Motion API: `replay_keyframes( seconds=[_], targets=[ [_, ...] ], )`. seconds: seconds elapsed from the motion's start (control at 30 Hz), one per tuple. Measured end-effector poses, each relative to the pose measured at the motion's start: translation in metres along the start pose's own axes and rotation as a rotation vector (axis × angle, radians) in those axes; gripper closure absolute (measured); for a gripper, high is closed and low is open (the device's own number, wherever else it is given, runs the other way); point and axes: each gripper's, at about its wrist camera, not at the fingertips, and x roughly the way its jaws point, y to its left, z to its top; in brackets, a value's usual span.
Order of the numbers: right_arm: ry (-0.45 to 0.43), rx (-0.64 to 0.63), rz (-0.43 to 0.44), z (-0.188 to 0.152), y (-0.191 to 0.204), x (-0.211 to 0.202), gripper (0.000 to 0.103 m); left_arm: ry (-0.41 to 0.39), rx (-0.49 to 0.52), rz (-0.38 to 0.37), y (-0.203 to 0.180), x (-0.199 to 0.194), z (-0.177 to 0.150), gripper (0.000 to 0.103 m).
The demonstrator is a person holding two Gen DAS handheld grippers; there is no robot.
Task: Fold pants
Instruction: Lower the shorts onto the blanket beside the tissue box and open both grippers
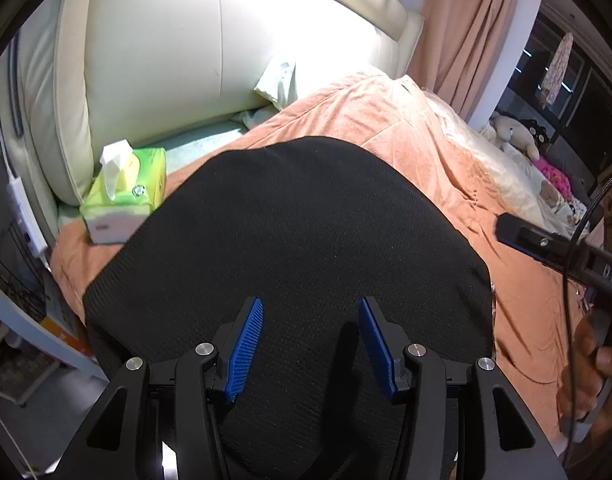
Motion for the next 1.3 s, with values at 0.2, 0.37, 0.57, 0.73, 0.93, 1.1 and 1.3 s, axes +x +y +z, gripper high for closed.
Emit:
replay_keyframes(
  seconds=[0.2, 0.37, 0.57, 0.73, 0.93, 1.1, 1.3],
  targets=[
    [0.086, -0.12, -0.033, -0.02, 0.009, 0.035, 0.071, 0.0, -0.023, 0.01, 0.002, 0.001, -0.017, 0.05],
    [0.117, -0.135, -0.066, -0.045, -0.003, 0.045, 0.071, 0.02, -0.023, 0.013, 0.001, 0.002, -0.032, 0.05],
    [0.156, -0.122, -0.08, -0.058, -0.01, 0.026, 0.071, 0.029, -0.034, 0.017, -0.004, -0.009, -0.04, 0.045],
    [0.095, -0.099, -0.127, -0.053, -0.006, -0.02, 0.07, 0.029, -0.025, 0.033, -0.014, -0.026, -0.043, 0.04],
    [0.039, -0.075, -0.135, -0.053, 0.001, -0.074, 0.027, -0.009, 0.0, 0.07, -0.034, -0.057, -0.047, 0.017],
    [0.011, -0.041, -0.157, -0.067, 0.002, -0.128, 0.01, -0.042, 0.035, 0.092, -0.058, -0.088, -0.052, 0.002],
    [-0.031, -0.028, -0.168, -0.081, 0.008, -0.186, 0.0, -0.092, 0.063, 0.111, -0.089, -0.128, -0.059, 0.0]
  ],
)
